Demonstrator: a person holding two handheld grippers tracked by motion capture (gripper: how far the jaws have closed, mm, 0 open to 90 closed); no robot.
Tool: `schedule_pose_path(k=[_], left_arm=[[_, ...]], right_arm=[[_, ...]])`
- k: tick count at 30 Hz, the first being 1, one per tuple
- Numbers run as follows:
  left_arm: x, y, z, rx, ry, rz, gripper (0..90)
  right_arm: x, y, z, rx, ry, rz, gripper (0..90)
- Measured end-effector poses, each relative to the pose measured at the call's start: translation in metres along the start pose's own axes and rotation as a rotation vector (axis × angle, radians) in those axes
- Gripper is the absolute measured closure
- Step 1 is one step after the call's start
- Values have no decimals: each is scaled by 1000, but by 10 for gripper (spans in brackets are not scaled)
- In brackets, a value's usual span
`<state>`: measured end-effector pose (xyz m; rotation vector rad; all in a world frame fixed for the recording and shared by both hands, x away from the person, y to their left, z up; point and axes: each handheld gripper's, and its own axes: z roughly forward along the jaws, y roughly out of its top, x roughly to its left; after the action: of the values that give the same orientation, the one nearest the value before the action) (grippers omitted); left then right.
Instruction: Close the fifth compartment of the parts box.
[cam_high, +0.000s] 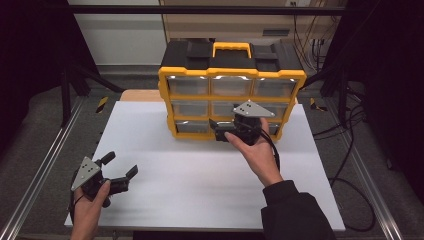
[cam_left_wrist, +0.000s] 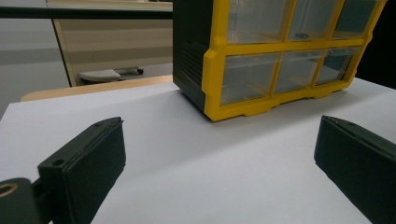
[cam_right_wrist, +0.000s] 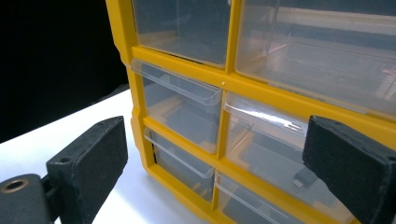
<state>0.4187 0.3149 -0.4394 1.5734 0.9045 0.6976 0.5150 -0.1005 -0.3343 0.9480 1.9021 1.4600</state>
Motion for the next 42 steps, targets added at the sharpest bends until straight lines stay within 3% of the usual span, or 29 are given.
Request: schedule_pose_path(k=[30,42], left_arm=[[0,0,0,-3,1,-2,17],[0,0,0,-4,1,-1,17]], right_arm=[[-16,1,-12,-6,-9,16,70],[-26,3,-25,-23,-16,28,66]])
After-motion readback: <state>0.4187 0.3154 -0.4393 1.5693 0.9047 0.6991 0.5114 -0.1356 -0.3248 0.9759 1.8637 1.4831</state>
